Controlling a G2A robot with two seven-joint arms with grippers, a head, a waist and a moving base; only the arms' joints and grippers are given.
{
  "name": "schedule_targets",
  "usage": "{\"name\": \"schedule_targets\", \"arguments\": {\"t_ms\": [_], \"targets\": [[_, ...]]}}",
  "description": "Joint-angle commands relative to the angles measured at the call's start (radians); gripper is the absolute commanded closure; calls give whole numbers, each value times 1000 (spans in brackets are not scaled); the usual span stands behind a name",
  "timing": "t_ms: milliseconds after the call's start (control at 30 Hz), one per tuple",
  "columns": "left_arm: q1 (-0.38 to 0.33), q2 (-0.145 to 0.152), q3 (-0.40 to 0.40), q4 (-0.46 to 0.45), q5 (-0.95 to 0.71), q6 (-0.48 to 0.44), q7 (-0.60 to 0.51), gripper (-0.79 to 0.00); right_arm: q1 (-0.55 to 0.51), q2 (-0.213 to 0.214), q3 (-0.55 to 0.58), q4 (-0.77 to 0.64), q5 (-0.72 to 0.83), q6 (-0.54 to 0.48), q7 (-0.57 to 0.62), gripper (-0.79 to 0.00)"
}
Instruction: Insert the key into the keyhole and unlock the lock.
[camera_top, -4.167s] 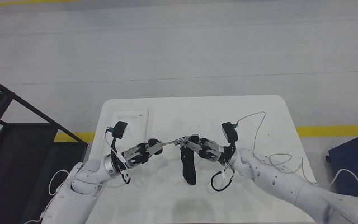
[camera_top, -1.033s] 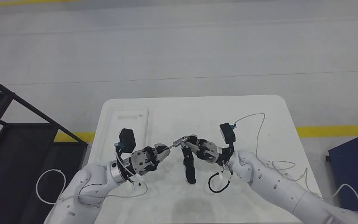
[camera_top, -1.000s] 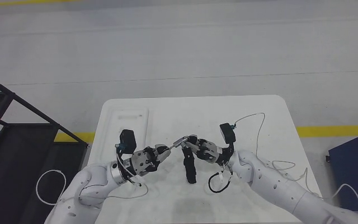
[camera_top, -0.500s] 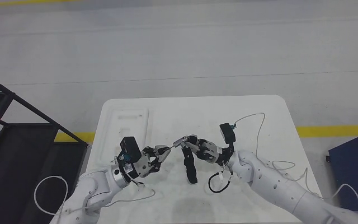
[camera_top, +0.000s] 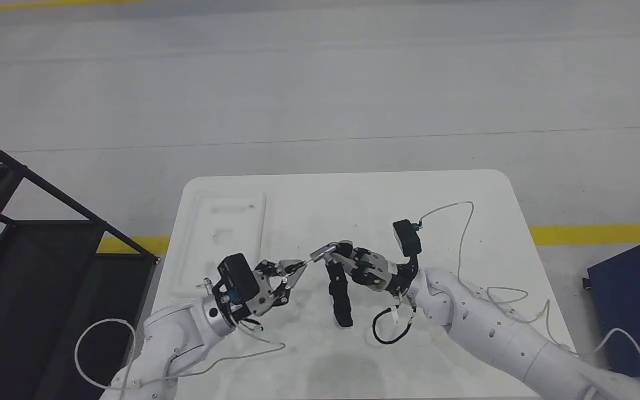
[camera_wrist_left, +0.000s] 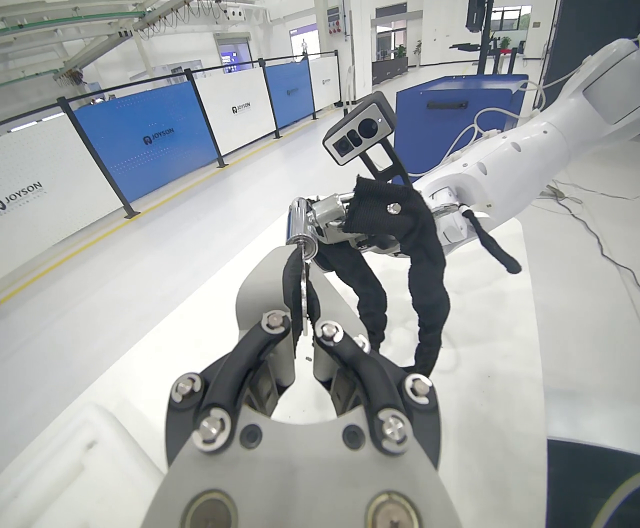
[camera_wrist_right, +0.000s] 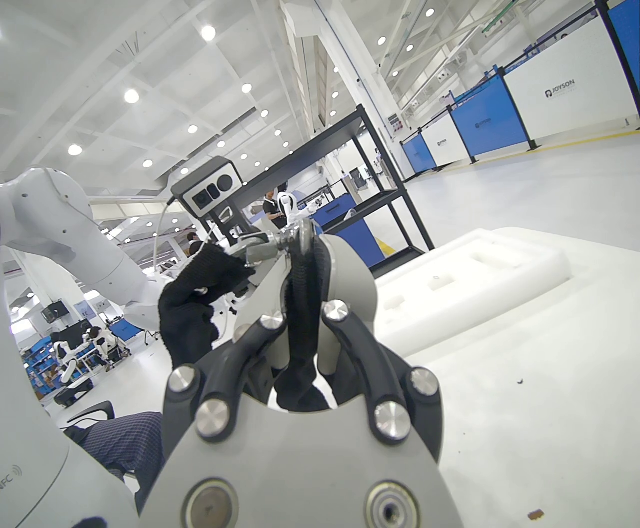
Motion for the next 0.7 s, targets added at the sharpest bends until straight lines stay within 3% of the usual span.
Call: {"name": "schedule_targets", "arguments": {"t_ms": [0,200,367,667], "targets": [[-3,-1,5,4,50,22,38,0,0,0,0,0,0,0,0,0],[-21,0,28,32,296,121,171,0,0,0,0,0,0,0,0,0],[-32,0,48,54,529,308,294,0,0,0,0,0,0,0,0,0],[-49,-4,81,110,722,543,458,0,0,0,0,0,0,0,0,0]]}}
